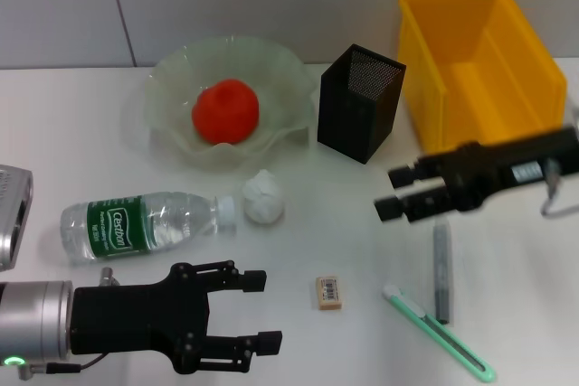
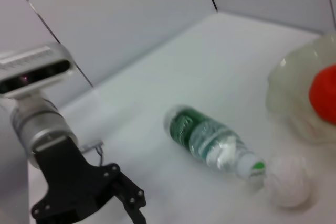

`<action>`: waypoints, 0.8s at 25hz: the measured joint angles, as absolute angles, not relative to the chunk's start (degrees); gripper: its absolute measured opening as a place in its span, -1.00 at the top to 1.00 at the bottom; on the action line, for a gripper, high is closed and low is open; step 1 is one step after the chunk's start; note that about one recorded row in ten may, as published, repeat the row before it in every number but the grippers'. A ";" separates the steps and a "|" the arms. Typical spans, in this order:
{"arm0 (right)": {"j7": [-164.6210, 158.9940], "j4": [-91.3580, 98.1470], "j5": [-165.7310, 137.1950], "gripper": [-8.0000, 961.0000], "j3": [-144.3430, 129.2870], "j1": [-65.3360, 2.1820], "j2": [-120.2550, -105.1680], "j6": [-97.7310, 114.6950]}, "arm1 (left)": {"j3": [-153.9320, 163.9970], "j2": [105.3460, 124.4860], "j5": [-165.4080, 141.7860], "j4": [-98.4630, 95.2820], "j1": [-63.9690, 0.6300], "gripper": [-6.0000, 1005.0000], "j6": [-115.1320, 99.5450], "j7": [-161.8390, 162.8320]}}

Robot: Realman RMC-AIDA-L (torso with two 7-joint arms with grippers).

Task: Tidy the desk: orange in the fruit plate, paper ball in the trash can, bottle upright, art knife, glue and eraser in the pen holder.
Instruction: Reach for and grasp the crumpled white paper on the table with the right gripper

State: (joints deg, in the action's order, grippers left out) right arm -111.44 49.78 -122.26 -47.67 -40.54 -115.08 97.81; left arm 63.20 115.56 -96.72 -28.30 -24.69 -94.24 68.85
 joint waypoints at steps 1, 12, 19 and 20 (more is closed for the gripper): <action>-114.04 50.61 -124.14 -0.56 -48.44 -42.58 -115.05 97.77 | 63.20 115.56 -96.72 -28.30 -24.69 -0.61 -94.24 68.85; -123.21 50.38 -138.43 -0.55 -57.13 -57.44 -117.50 90.85 | 58.09 116.43 -96.41 -28.20 -22.64 -0.61 -91.87 67.80; -125.81 47.26 -139.44 -0.55 -67.63 -58.65 -119.31 79.75 | 58.12 116.42 -96.66 -28.22 -21.93 -0.61 -90.84 67.79; -125.91 46.70 -139.36 -0.55 -68.02 -58.73 -119.35 78.83 | 58.12 116.38 -96.67 -28.22 -21.75 -0.61 -90.43 67.81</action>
